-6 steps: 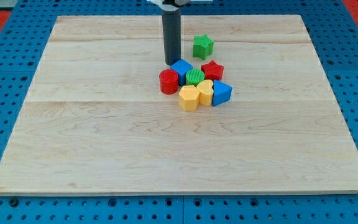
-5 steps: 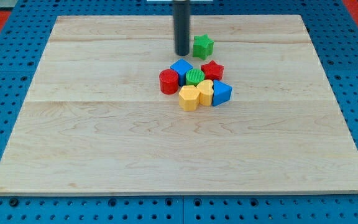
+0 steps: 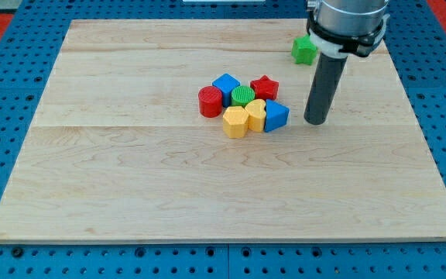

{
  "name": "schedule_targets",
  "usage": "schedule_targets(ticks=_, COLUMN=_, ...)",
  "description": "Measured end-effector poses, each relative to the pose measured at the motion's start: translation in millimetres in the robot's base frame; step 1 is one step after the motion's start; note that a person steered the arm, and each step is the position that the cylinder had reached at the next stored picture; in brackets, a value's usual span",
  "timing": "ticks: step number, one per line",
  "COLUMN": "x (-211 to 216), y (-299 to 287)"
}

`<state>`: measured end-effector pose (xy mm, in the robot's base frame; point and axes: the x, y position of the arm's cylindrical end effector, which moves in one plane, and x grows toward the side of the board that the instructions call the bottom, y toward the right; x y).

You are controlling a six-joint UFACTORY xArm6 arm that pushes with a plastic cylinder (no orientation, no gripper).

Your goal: Push the yellow heart along with green circle and blue cube up and left

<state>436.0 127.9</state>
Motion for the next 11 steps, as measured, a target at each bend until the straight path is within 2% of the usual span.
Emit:
schedule_targets(ticks=3, x=21, y=-64)
schedule_targets(ticks=8, x=21, y=-96)
schedule_targets(ticks=11, x=-1, y=-91)
